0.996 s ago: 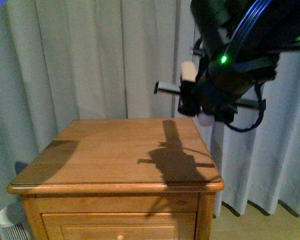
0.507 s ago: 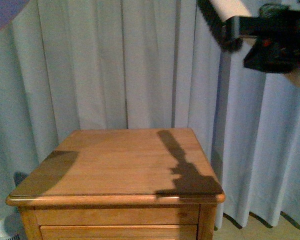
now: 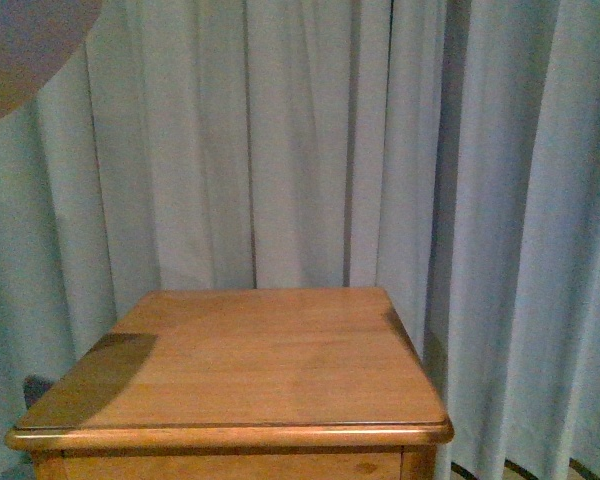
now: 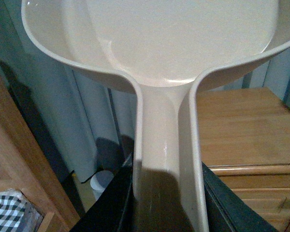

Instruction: Clean up trash

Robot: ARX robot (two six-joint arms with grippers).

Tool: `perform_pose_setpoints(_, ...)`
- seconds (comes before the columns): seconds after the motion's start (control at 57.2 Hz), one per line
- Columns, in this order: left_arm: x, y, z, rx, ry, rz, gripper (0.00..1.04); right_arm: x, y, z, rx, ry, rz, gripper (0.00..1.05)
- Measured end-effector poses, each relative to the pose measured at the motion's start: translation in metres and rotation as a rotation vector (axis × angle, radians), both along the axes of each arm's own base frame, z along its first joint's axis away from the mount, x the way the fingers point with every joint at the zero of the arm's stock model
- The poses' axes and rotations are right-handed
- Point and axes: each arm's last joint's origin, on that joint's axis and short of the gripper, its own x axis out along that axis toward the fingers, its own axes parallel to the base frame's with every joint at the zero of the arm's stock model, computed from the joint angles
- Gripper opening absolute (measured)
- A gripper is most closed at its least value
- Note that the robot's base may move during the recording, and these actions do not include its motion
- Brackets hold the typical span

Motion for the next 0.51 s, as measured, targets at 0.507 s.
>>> perform_pose_setpoints(0.507, 0.0, 0.0, 0.0, 0.0, 0.0, 0.0, 0.28, -0.034, -0.007, -0.018, 0.035, -0.024, -0.01, 0.2)
